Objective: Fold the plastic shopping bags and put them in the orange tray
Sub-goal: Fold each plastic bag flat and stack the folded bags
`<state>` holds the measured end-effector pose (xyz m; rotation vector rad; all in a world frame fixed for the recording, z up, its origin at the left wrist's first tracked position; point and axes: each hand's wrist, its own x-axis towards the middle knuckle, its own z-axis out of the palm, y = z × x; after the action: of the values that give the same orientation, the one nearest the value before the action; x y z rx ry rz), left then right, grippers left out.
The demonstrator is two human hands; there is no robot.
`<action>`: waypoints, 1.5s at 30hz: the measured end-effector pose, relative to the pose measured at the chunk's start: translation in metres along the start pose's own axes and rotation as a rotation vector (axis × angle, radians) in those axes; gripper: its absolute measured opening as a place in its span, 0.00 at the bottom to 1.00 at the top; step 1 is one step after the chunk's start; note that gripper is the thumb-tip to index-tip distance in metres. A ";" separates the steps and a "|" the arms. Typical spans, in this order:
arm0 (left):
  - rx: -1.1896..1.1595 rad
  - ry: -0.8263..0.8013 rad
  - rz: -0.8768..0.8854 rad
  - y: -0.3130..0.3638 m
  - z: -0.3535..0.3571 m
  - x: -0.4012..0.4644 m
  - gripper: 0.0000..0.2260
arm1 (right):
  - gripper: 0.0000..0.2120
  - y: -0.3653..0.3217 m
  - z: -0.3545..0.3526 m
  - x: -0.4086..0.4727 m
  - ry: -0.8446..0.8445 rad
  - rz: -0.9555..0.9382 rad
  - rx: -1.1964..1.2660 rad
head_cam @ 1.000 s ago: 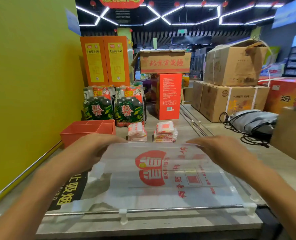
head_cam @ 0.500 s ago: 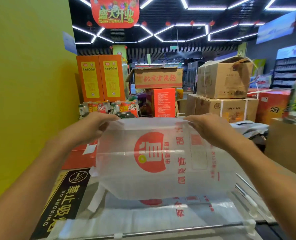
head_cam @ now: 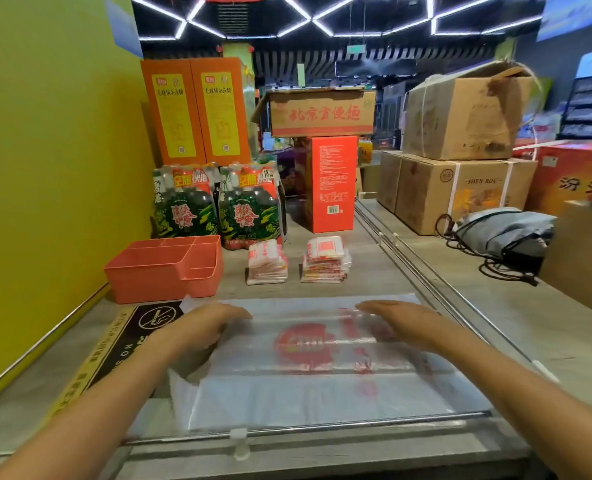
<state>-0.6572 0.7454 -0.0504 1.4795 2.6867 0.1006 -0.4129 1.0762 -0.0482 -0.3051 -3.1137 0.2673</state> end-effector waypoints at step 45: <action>-0.095 -0.321 0.297 0.106 0.010 -0.032 0.40 | 0.37 -0.057 0.008 -0.049 -0.298 -0.166 0.082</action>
<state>-0.5499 0.7752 -0.0495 1.6900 2.1745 0.0049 -0.3763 1.0106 -0.0462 -0.0033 -3.3792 0.4778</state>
